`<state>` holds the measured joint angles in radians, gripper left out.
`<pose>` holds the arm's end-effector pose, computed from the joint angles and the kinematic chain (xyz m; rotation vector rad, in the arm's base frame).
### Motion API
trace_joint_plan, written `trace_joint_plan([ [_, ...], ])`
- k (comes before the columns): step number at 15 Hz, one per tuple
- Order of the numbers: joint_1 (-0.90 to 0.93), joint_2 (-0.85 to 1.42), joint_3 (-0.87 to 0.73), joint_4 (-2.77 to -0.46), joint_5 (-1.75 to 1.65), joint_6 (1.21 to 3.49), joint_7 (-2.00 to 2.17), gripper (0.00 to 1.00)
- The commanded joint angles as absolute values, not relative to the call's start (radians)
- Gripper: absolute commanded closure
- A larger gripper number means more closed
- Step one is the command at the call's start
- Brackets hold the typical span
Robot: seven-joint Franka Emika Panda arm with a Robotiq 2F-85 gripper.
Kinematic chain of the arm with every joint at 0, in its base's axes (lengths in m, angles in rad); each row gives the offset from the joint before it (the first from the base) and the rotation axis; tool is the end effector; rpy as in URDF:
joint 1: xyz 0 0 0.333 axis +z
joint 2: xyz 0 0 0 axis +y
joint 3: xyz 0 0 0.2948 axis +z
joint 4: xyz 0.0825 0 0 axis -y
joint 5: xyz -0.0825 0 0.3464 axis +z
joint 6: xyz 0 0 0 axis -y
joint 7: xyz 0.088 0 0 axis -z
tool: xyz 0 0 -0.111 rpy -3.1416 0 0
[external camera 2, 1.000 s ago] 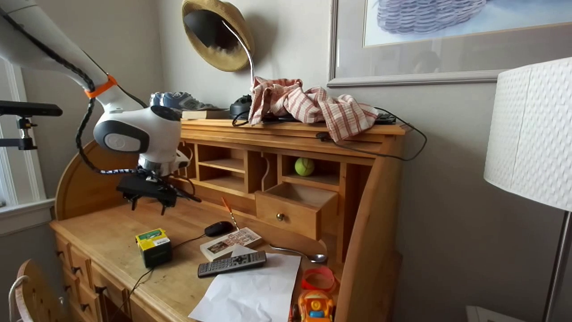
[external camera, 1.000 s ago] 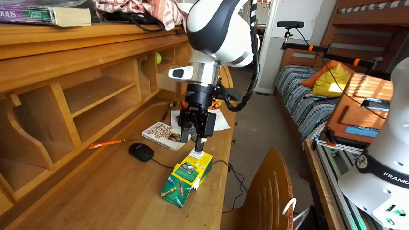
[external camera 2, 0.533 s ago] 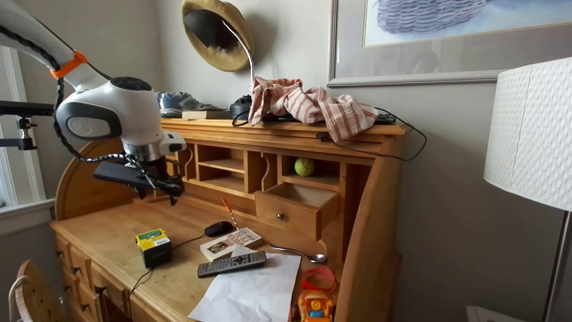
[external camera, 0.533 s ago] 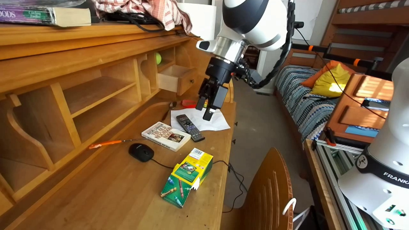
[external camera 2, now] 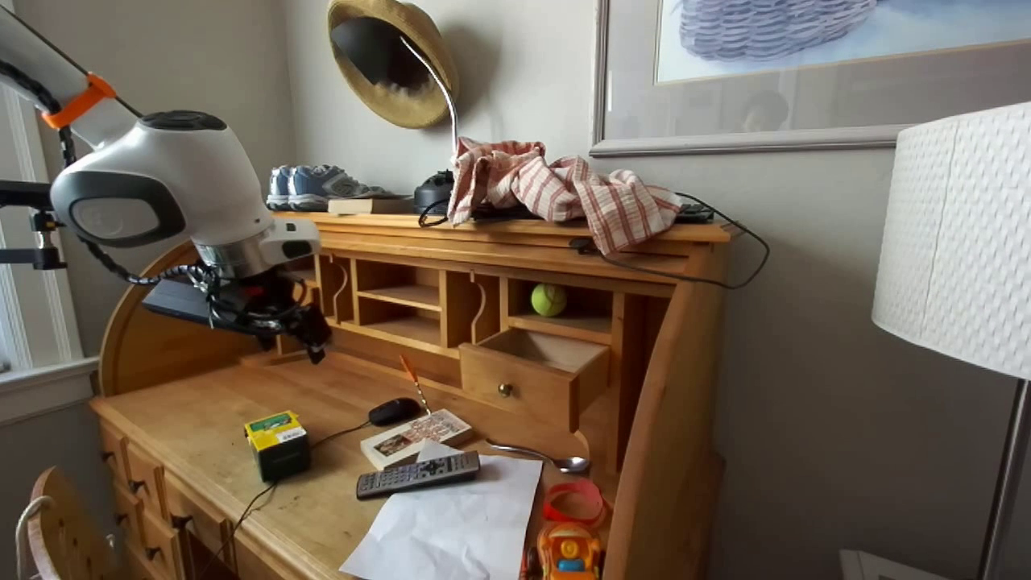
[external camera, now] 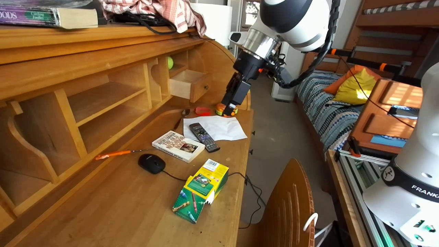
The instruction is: Remove the crayon box from the drawer and move it to the left
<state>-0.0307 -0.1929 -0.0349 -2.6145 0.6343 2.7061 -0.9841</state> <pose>0.4235 -0.0472 0.3459 -2.8616 -0.5445 -0.6050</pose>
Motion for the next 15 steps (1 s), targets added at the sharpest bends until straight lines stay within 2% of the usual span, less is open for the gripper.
trace_joint_plan([
  [1,-0.026,-0.174,-0.036,-2.599,0.653,2.707,-0.978,0.00],
  [7,-0.144,-0.142,-0.151,-2.492,0.633,2.723,-0.921,0.00],
  [11,-0.231,-0.078,-0.222,-2.366,0.524,2.623,-0.889,0.00],
  [15,-0.237,0.029,-0.283,-2.219,0.379,2.554,-0.852,0.00],
])
